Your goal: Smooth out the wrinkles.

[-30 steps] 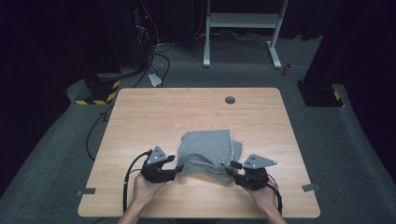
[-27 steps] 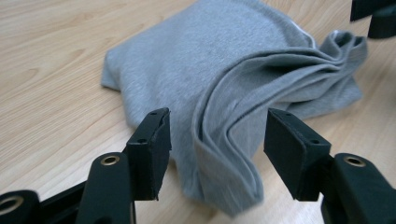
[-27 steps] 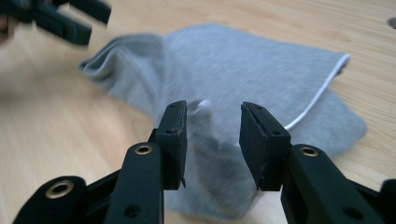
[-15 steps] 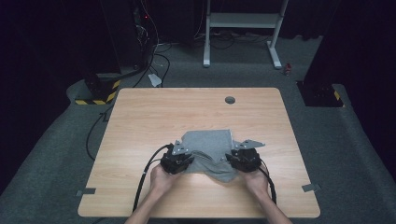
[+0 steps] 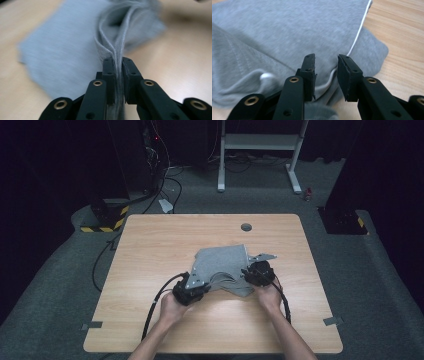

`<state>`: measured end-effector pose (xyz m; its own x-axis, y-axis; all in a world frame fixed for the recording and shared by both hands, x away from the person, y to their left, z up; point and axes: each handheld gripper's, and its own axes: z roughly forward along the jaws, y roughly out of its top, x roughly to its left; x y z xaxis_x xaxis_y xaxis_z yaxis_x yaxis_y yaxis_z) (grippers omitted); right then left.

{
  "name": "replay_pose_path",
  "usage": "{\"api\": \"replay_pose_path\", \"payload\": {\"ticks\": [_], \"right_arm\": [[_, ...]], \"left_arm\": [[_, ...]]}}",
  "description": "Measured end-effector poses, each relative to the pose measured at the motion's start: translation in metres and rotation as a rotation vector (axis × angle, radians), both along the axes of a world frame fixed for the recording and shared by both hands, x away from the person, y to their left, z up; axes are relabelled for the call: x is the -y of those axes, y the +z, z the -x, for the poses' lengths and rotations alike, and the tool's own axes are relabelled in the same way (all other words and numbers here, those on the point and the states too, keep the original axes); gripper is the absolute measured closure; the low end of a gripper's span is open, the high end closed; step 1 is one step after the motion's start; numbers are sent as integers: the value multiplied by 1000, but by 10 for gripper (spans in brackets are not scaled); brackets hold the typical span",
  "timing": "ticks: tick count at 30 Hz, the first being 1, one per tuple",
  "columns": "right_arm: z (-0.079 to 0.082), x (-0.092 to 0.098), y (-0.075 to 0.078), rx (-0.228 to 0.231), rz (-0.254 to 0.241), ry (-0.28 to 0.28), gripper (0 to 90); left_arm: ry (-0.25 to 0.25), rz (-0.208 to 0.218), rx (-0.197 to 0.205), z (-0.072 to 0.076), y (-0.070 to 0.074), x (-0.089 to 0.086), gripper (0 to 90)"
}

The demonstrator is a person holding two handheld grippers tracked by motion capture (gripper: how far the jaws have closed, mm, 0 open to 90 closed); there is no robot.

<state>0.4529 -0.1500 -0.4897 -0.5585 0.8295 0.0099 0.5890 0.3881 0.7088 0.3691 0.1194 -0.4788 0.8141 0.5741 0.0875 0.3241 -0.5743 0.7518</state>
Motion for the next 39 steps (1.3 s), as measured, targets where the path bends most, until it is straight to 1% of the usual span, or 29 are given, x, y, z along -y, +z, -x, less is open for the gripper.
{"api": "replay_pose_path", "payload": {"ticks": [1, 2, 3, 5, 6, 7, 8, 9, 10, 11, 12, 13, 15, 16, 17, 18, 19, 20, 21, 22, 25, 27, 28, 30, 31, 32, 33, 37, 39], "right_arm": [[3, 1, 0, 3, -6, 9, 664], [7, 2, 1, 8, -8, 16, 662], [10, 2, 2, 5, -14, 23, 659], [18, 1, 4, 15, -23, 48, 648], [22, 1, 6, 14, -30, 62, 642], [28, 0, 7, 22, -29, 84, 635], [32, 0, 8, 26, -24, 91, 630], [37, 0, 9, 31, -26, 106, 626], [42, 0, 11, 28, -36, 119, 622], [49, 0, 12, 28, -47, 141, 620], [52, 0, 13, 28, -52, 153, 619], [56, 0, 14, 26, -56, 169, 618], [63, 0, 15, 25, -48, 190, 618], [66, 1, 15, 22, -41, 204, 619], [69, 1, 14, 4, -34, 215, 620], [71, 1, 12, -4, -16, 224, 622], [73, 1, 11, -8, 8, 222, 623], [74, 1, 10, -7, 27, 219, 624], [75, 3, 8, -15, 40, 212, 626], [75, 5, 6, -25, 39, 203, 626], [78, 13, 6, -29, 27, 173, 636], [80, 19, 6, -29, 46, 151, 654], [81, 22, 5, -30, 69, 139, 666], [81, 30, 2, -53, 81, 121, 688], [81, 33, 2, -55, 76, 115, 688], [81, 36, 2, -60, 55, 108, 686], [81, 39, 3, -54, 26, 103, 681], [79, 38, 10, -6, -86, 79, 625], [76, 33, 13, 12, -121, 75, 609]], "left_arm": [[-18, -18, -6, 6, -4, 1, 799], [-36, -27, -19, 10, -7, 1, 792], [-50, -26, -40, 14, -11, 1, 784], [-73, -31, -71, 19, -16, 0, 767], [-84, -35, -100, 21, -18, -1, 748], [-90, -42, -112, 22, -19, -1, 707], [-90, -49, -125, 23, -19, -1, 657], [-91, -45, -129, 25, -18, -3, 608], [-85, -14, -123, 28, -16, -6, 560], [-83, 6, -121, 28, -14, -8, 509], [-72, 45, -116, 29, -11, -12, 491], [-63, 70, -113, 29, -9, -15, 478], [-17, 112, -103, 26, -5, -23, 460], [17, 122, -99, 24, -5, -26, 459], [68, 125, -103, 20, -4, -29, 462], [108, 118, -104, 18, -5, -30, 467], [131, 109, -105, 16, -6, -30, 476], [168, 83, -104, 13, -8, -29, 483], [192, 59, -108, 11, -11, -27, 489], [204, 35, -104, 10, -13, -26, 488], [250, -15, -121, 4, -23, -21, 481], [275, -23, -136, 2, -27, -20, 471], [288, -34, -135, 0, -28, -20, 466], [300, -50, -137, -1, -30, -20, 458], [303, -51, -137, -1, -31, -19, 454], [303, -48, -137, -1, -32, -19, 453], [307, -39, -138, -1, -33, -20, 453], [316, -33, -137, -2, -34, -20, 448], [321, -29, -131, -1, -34, -20, 440]]}}
